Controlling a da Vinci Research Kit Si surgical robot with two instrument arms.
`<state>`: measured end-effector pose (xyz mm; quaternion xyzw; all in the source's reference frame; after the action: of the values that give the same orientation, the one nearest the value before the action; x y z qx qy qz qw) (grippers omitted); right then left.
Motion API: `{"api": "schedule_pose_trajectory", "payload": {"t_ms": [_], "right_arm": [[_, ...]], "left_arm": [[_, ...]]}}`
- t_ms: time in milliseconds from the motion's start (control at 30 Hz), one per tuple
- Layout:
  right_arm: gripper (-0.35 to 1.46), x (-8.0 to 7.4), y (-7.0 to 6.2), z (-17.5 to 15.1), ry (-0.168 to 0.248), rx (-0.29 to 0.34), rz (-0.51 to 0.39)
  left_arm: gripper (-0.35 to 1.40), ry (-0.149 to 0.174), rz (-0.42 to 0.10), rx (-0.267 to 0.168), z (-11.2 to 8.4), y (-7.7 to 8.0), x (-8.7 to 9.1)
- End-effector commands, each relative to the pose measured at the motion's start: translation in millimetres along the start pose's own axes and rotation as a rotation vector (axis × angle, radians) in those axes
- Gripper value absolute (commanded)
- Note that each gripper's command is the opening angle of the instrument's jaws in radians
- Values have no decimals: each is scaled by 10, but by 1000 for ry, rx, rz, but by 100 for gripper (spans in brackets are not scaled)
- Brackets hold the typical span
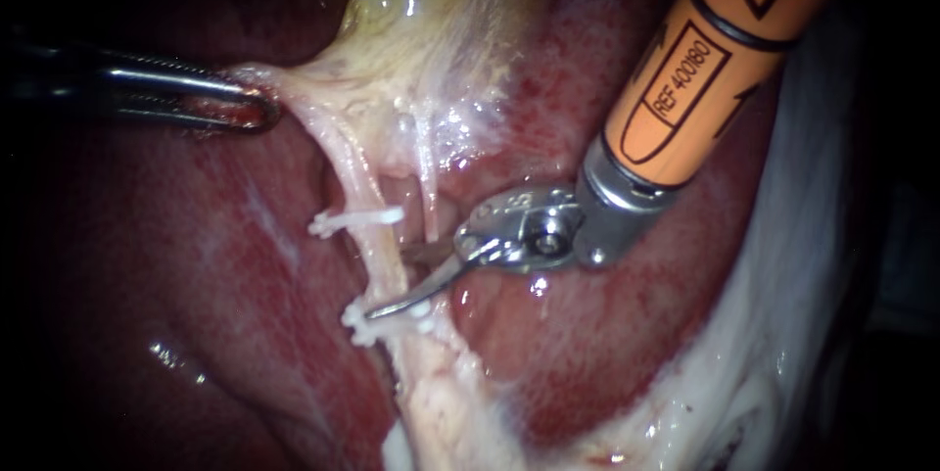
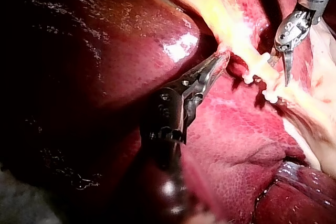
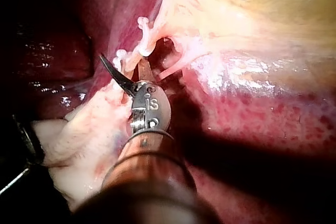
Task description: Go to the cutting position left tube
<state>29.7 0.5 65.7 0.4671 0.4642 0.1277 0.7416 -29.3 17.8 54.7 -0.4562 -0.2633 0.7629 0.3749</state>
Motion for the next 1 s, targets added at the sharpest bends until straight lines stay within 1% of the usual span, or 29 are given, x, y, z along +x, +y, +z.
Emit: {"api": "schedule_pose_trajectory", "payload": {"t_ms": [33,133,167,267,400,500,633,833,900,1000], "right_arm": [[143,3,-1,4,8,5,-2],[142,11,1,14,27,7,3],[142,15,3,18,47,12,10],[142,22,7,25,79,10,12],[142,28,9,30,89,5,15],[142,31,6,29,97,6,17],[143,42,-5,25,108,15,21],[143,64,-30,18,134,37,41],[143,67,-36,19,136,47,52],[143,67,-39,23,133,51,49]], "left_arm": [[-35,0,0,0,0,0,0],[-35,-1,0,-3,1,0,0],[-35,-1,0,-3,1,0,0],[-35,-1,0,-3,1,0,0],[-35,-1,0,-2,2,0,0],[-35,-1,0,-2,2,0,0],[-35,-1,0,-2,2,0,0],[-35,-1,0,-2,2,0,-1],[-35,-1,1,-2,3,0,-1],[-35,-1,1,-2,3,0,-1]]}}
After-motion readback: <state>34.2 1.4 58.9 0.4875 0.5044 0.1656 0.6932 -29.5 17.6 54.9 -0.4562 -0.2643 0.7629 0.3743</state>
